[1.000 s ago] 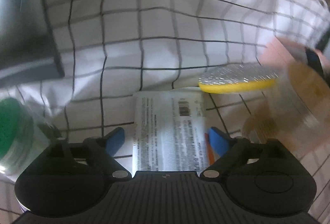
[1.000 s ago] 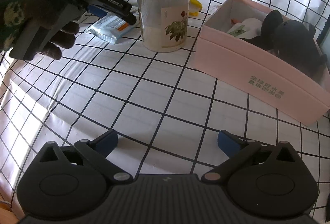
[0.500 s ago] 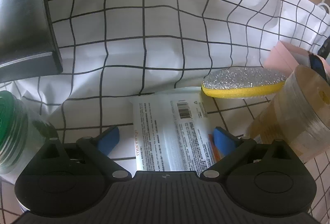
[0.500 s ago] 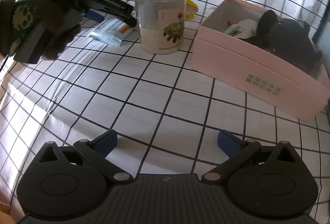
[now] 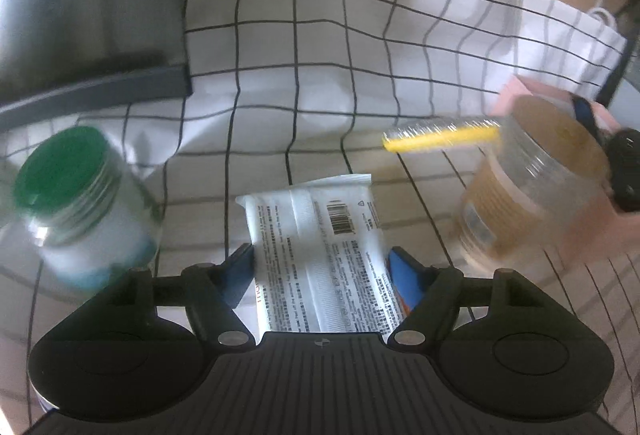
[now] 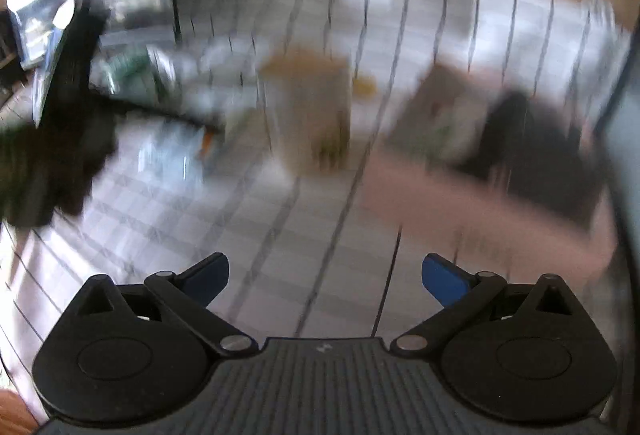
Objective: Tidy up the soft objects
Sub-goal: 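Move the left tool to the white wipes packet and grasp it, then grasp the yellow-rimmed round sponge with the right tool while the left tool lifts the packet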
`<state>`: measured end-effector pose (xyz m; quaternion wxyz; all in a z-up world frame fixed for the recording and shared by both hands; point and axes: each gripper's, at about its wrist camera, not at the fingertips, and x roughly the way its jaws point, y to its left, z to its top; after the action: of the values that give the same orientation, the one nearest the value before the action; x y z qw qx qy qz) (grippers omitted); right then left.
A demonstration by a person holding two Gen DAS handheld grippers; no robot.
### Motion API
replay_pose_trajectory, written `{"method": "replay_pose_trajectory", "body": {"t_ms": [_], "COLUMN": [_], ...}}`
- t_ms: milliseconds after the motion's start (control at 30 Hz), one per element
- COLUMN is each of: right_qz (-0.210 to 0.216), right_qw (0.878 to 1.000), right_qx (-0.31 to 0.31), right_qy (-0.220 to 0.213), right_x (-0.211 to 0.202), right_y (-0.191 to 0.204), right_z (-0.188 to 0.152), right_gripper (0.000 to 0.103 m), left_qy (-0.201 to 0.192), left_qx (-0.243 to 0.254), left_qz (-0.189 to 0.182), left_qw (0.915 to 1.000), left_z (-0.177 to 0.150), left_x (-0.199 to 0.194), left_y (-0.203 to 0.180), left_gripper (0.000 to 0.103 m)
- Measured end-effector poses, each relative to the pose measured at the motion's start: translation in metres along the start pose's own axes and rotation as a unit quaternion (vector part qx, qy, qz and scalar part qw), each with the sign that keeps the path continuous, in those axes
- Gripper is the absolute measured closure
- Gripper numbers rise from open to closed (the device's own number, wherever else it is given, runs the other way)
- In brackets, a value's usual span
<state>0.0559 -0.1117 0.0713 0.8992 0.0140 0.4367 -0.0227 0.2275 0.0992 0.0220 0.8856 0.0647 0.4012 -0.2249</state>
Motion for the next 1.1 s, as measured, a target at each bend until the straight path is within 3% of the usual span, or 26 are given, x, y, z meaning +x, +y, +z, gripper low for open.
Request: {"method": "replay_pose_trajectory", "body": {"t_ms": [133, 267, 300, 367, 467, 633, 700, 767, 800, 833, 933, 1000, 1100], "right_qz": [0.000, 0.045, 0.049, 0.008, -0.047, -0.072, -0.097, -0.132, -0.141, -0.142, -0.147, -0.149, -0.127], "right_qw": [1.000, 0.995, 0.994, 0.995, 0.970, 0.925, 0.908, 0.892, 0.887, 0.887, 0.891, 0.903, 0.931], "right_qx": [-0.004, 0.071, 0.057, -0.027, -0.166, -0.275, -0.299, -0.324, -0.327, -0.323, -0.318, -0.306, -0.267], "right_qy": [-0.017, 0.051, 0.073, 0.101, 0.170, 0.251, 0.275, 0.287, 0.292, 0.299, 0.289, 0.263, 0.212], "right_x": [-0.015, 0.017, 0.032, 0.067, 0.128, 0.196, 0.215, 0.229, 0.234, 0.234, 0.222, 0.203, 0.159], "right_y": [-0.006, -0.024, -0.018, 0.012, 0.066, 0.116, 0.121, 0.120, 0.116, 0.112, 0.101, 0.094, 0.083], "right_z": [0.083, 0.179, 0.195, 0.219, 0.227, 0.216, 0.209, 0.202, 0.201, 0.202, 0.208, 0.221, 0.247], "right_gripper": [0.000, 0.000, 0.000, 0.001, 0.008, 0.013, 0.023, 0.047, 0.054, 0.069, 0.086, 0.088, 0.088], "left_qy": [-0.010, -0.026, -0.030, -0.038, -0.048, -0.059, -0.067, -0.074, -0.076, -0.077, -0.081, -0.090, -0.111], "left_qx": [-0.029, -0.050, -0.055, -0.067, -0.092, -0.138, -0.139, -0.145, -0.149, -0.152, -0.151, -0.146, -0.126], "left_qz": [-0.025, -0.024, -0.024, -0.027, -0.026, -0.022, -0.016, -0.013, -0.013, -0.014, -0.013, -0.011, -0.006], "left_qw": [0.9992, 0.9981, 0.9978, 0.9967, 0.9942, 0.9885, 0.9878, 0.9866, 0.9858, 0.9853, 0.9851, 0.9851, 0.9858], "left_z": [-0.016, -0.026, -0.029, -0.034, -0.040, -0.052, -0.056, -0.059, -0.060, -0.061, -0.060, -0.057, -0.041], "left_x": [-0.016, -0.031, -0.035, -0.043, -0.053, -0.072, -0.080, -0.087, -0.088, -0.089, -0.093, -0.101, -0.115], "left_y": [0.009, 0.016, 0.018, 0.026, 0.039, 0.066, 0.074, 0.081, 0.084, 0.086, 0.088, 0.087, 0.083], "left_gripper": [0.026, 0.026, 0.026, 0.026, 0.026, 0.026, 0.026, 0.026, 0.026, 0.026, 0.026, 0.026, 0.026]}}
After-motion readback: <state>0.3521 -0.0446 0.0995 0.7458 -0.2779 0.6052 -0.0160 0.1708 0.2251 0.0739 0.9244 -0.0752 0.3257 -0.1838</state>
